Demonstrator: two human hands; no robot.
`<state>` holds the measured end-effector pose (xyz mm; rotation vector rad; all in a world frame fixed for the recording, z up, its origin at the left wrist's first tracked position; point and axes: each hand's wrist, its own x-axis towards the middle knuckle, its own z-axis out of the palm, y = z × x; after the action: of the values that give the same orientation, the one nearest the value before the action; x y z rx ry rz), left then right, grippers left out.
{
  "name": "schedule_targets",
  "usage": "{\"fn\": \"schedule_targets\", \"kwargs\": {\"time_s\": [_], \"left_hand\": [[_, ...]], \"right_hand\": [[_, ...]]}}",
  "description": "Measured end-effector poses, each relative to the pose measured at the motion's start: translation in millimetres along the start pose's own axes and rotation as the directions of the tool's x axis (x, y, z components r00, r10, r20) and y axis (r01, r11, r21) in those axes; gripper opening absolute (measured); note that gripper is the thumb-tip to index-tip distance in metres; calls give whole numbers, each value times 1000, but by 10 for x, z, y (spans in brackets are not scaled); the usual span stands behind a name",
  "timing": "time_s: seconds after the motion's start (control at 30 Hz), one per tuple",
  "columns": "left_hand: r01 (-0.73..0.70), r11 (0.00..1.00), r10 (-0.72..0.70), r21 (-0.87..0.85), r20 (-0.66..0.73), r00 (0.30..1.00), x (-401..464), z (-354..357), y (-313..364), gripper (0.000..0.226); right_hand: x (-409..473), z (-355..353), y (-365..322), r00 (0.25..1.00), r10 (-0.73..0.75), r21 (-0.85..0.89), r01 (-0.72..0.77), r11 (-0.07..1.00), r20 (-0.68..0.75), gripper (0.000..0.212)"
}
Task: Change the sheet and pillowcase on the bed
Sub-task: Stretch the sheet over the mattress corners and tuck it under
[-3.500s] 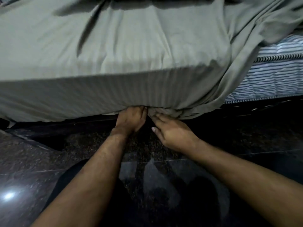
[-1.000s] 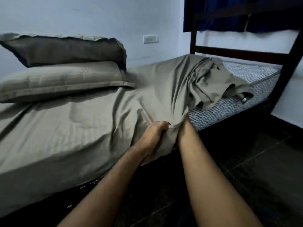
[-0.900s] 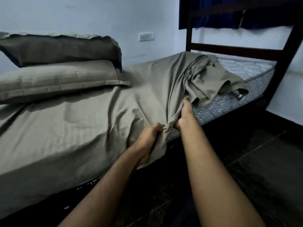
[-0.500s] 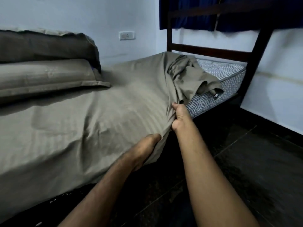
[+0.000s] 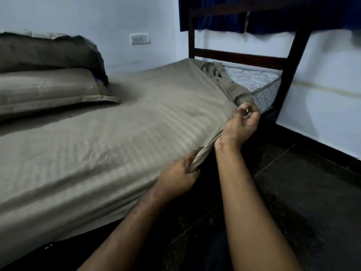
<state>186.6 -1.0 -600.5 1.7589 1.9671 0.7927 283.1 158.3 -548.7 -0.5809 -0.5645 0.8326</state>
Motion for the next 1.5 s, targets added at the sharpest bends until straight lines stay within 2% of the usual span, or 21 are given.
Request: {"fn": "schedule_targets", "kwargs": {"time_s": [0.07,0.13,0.2,0.23,0.3,0.37,0.43,0.53,0.6,0.63,0.7,0.8,0.83,0.87,0.97,1.07,1.13,1.23,1.3,1.43,1.5], "left_hand": [[7,984,-20,177,69,997,38,156,-21,59],[57,947,-102,317,127,987,56,330,-124,53],[89,941,-180,326,261,948,23,489,-312,47],[100,950,-200,297,328,923,-3,541,-406,41],[152,955,-240,256,362,901,-136,590,-625,35],[196,949,-261,249,266,928,-266,534,-808,32],[219,947,-256,237,143,956,-362,404,-954,29],[267,934,-275,236,-1,961,-433,153,-1098,30],[302,924,-291,236,-81,953,-489,6,-1136,30],[320,915,-303,245,-108,947,-522,-56,-1137,30],[368,882,-342,293,-138,930,-639,-150,-1189,30],[457,793,-469,403,-75,880,-950,-230,-1381,34],[485,762,-518,429,-44,854,-1097,-259,-1526,36],[505,742,-555,441,-17,831,-1233,-289,-1664,40],[479,734,-582,483,83,809,-1565,-393,-2045,56],[350,750,-467,561,75,881,-1799,-407,-2169,58],[301,737,-343,605,-49,938,-1968,-369,-2146,54],[397,727,-319,560,-236,918,-2180,-395,-2202,57],[463,710,-391,530,-249,886,-2234,-413,-2287,60],[488,745,-403,454,-276,873,-2075,-390,-2259,65],[478,735,-388,480,-281,878,-2020,-391,-2301,65]], "right_hand": [[44,-223,176,995,36,-168,-51,984,-95,14],[38,-531,471,930,225,-293,-311,904,-291,16],[-66,-808,672,801,415,-276,-555,785,-431,18],[-91,-880,734,764,460,-268,-608,747,-452,19],[-159,-912,799,766,467,-373,-631,680,-442,18],[-246,-873,851,835,394,-650,-547,527,-383,18],[-422,-793,907,912,356,-873,-334,356,-205,31],[-724,-569,891,933,298,-917,72,391,200,32],[-893,-471,973,858,346,-866,198,459,380,23],[-975,-446,1014,793,446,-867,195,459,415,17],[-1203,-456,1065,571,682,-888,240,393,456,15],[-1669,-513,1053,50,787,-688,522,504,615,32],[-1882,-536,1061,-113,793,-604,587,540,599,33],[-2063,-572,1079,-228,806,-542,638,547,546,32],[-2438,-680,1203,-356,837,-353,785,509,416,37],[-2535,-777,1191,-387,805,-113,869,481,449,49],[-2564,-833,1115,-371,708,-76,855,512,601,55],[-2607,-904,1041,-300,570,-108,812,573,765,58],[-2661,-939,1074,-284,607,-81,861,503,742,61],[-2894,-1088,1072,-138,606,-113,927,357,784,64],[-3024,-1128,1046,-103,592,-94,951,294,800,62]]}}
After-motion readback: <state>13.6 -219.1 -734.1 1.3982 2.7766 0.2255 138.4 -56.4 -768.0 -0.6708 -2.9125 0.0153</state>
